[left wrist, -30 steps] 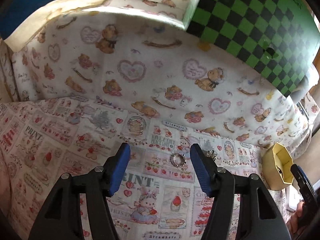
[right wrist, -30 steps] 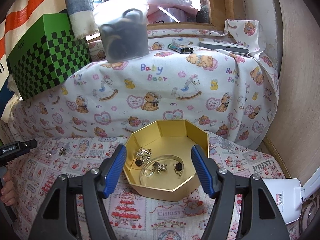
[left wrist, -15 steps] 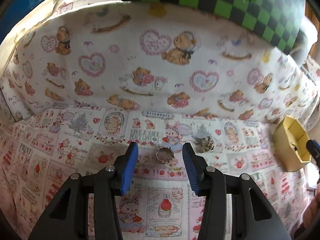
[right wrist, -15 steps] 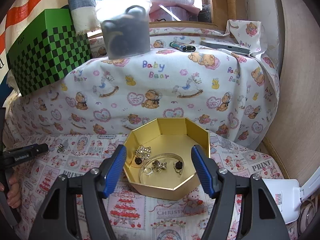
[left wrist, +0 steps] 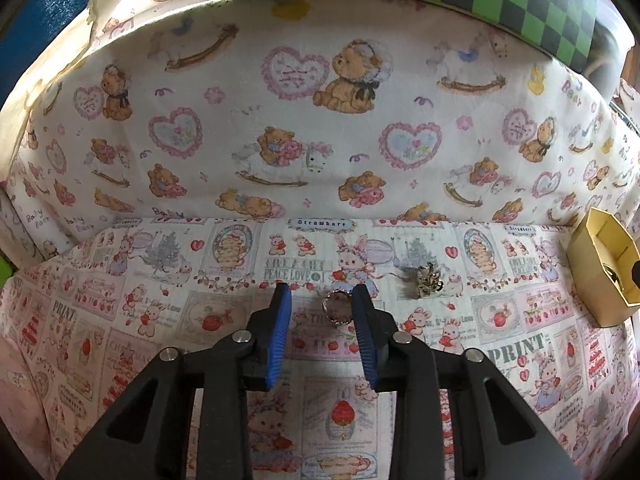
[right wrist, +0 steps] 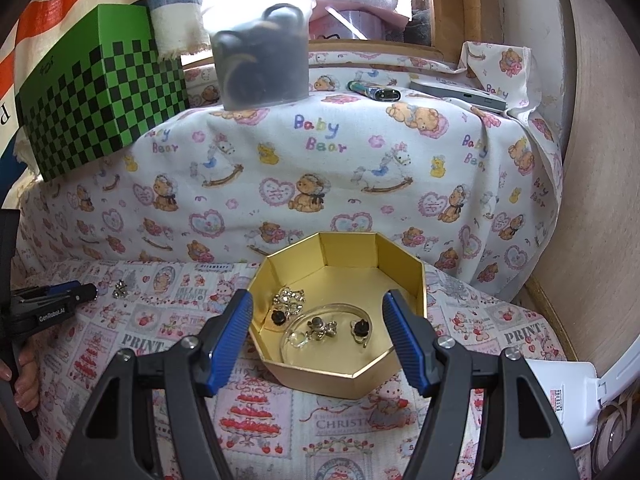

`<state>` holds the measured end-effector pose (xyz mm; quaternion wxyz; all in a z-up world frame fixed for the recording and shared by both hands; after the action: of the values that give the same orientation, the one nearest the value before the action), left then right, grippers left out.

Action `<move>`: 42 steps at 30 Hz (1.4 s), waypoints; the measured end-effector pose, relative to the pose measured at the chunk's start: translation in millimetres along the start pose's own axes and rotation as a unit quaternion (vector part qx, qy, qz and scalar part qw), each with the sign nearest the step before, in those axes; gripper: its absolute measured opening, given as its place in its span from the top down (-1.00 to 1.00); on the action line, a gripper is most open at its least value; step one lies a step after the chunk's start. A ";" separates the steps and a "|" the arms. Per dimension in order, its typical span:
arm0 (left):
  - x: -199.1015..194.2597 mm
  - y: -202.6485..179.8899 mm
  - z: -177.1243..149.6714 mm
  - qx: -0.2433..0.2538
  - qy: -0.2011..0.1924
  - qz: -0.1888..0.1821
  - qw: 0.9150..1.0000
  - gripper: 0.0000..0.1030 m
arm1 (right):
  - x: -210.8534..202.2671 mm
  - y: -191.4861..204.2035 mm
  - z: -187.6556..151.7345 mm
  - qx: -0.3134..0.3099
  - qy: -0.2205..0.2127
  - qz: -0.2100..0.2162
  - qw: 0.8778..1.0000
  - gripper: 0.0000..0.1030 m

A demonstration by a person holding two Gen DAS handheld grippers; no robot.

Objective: Organize jewelry

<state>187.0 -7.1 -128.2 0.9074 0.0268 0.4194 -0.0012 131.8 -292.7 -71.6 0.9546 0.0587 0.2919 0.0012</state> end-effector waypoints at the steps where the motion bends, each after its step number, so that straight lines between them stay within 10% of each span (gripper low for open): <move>1: 0.1 -0.2 -0.1 0.000 0.000 -0.001 1.000 0.62 | -0.4 0.3 0.4 -0.001 0.000 0.000 1.000 -0.26; 3: 0.0 0.6 -0.2 -0.002 0.006 -0.002 1.000 0.93 | -1.7 0.5 0.9 -0.001 -0.001 0.004 1.000 -0.26; 13: -31.4 13.0 2.4 -0.043 -0.021 -0.036 0.998 1.00 | -20.9 35.7 2.9 -0.037 -0.029 0.026 0.999 -0.26; 20: -37.6 27.7 1.9 -0.065 -0.030 -0.041 0.997 1.00 | 2.7 82.7 1.2 -0.013 0.057 0.105 0.993 -0.25; 31: -42.5 61.6 0.0 -0.111 -0.025 -0.036 0.993 1.00 | 64.9 163.6 -25.2 -0.019 0.177 0.141 0.974 0.31; 42: -35.3 66.5 -3.5 -0.114 -0.016 -0.025 0.993 0.97 | 94.3 204.1 -36.1 -0.038 0.181 0.131 0.974 0.66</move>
<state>163.1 58.7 -100.3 0.9108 -0.0878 0.4027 0.0235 196.4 -82.6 -130.8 0.8789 0.0591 0.4496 0.1481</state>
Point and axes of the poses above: each gripper's, at about its wrist camera, not at the fingertips, and x roughly the way its jaws point, y to its left, z to its top, the point moved 8 cm from there along x, roughly the way its jaws point, and after that the axes turned 6 degrees about x, right-handed, at the moved point
